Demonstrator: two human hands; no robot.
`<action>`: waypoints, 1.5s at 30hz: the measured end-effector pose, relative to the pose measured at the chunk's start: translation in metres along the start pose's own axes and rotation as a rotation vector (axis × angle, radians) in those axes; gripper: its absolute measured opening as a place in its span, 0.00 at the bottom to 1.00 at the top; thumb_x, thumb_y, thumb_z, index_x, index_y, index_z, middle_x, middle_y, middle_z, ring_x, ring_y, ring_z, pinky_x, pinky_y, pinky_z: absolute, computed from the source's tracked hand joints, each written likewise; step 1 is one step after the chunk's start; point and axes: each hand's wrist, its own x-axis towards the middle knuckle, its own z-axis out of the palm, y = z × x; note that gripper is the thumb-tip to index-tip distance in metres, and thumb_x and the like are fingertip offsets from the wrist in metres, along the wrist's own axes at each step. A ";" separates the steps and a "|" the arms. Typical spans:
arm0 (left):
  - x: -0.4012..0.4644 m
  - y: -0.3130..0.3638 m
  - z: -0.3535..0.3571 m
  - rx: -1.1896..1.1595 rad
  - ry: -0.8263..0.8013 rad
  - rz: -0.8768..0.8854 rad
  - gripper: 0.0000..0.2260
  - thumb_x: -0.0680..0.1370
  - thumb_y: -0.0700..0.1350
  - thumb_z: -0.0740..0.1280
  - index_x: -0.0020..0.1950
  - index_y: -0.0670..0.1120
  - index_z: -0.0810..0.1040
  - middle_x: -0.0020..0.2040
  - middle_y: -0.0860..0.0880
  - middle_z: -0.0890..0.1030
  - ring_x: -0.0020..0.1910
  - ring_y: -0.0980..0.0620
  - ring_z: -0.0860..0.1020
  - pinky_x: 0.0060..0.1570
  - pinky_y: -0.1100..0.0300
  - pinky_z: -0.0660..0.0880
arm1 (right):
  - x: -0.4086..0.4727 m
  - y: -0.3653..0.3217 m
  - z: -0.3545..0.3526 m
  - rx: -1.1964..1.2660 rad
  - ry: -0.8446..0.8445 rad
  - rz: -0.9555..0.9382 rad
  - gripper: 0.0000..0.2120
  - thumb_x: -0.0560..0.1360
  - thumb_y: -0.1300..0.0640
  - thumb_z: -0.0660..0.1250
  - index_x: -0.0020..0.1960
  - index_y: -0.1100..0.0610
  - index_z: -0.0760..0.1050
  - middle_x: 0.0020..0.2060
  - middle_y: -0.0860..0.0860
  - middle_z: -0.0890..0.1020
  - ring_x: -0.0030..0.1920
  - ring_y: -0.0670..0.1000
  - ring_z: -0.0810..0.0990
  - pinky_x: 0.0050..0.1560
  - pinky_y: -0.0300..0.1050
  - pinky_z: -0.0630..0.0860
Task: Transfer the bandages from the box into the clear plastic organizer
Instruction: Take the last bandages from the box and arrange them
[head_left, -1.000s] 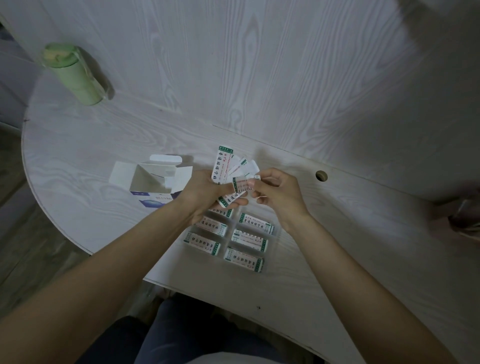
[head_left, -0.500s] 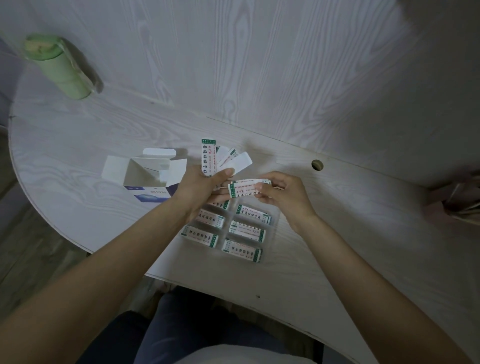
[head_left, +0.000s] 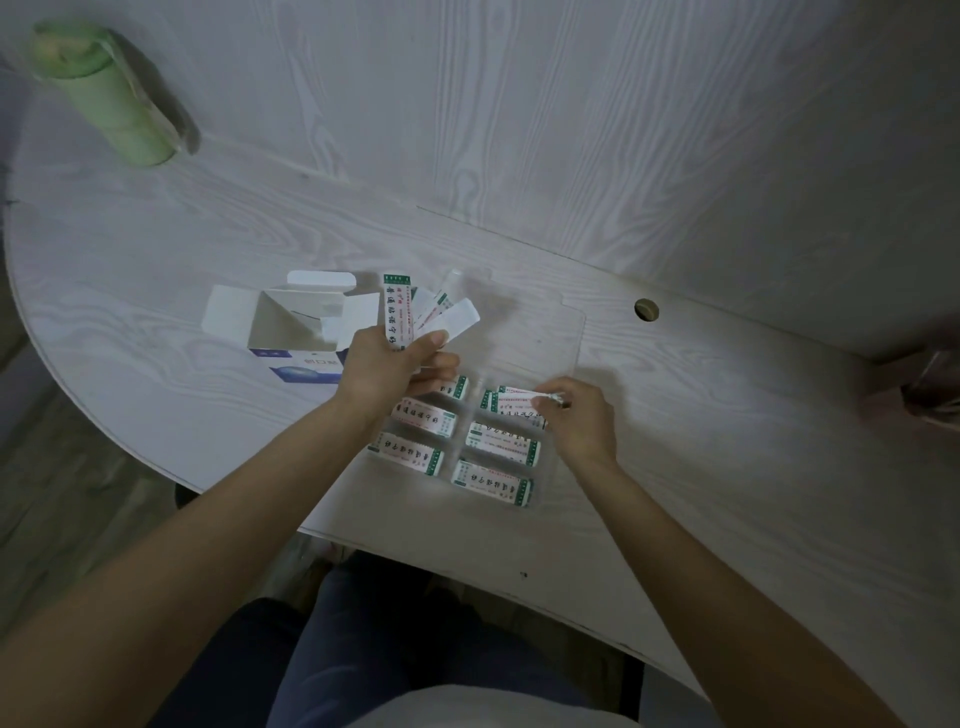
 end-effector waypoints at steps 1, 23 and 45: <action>0.000 -0.001 -0.001 0.000 0.002 0.002 0.11 0.77 0.39 0.67 0.58 0.42 0.71 0.39 0.45 0.82 0.31 0.54 0.82 0.32 0.64 0.80 | -0.001 -0.001 0.002 -0.079 0.011 -0.012 0.04 0.76 0.57 0.68 0.48 0.50 0.80 0.50 0.51 0.82 0.47 0.51 0.80 0.46 0.46 0.76; 0.001 0.000 0.009 0.061 -0.225 -0.045 0.08 0.77 0.39 0.67 0.55 0.41 0.75 0.37 0.43 0.84 0.36 0.50 0.84 0.36 0.63 0.80 | -0.007 -0.054 -0.018 0.502 -0.265 -0.149 0.06 0.77 0.54 0.66 0.53 0.52 0.78 0.41 0.45 0.81 0.35 0.41 0.76 0.32 0.35 0.71; 0.008 0.010 0.025 0.102 -0.209 -0.009 0.11 0.81 0.47 0.59 0.47 0.42 0.76 0.31 0.50 0.83 0.32 0.55 0.83 0.32 0.67 0.78 | 0.011 -0.005 -0.019 0.415 -0.078 -0.051 0.03 0.71 0.66 0.72 0.44 0.61 0.82 0.38 0.50 0.83 0.41 0.47 0.81 0.47 0.38 0.77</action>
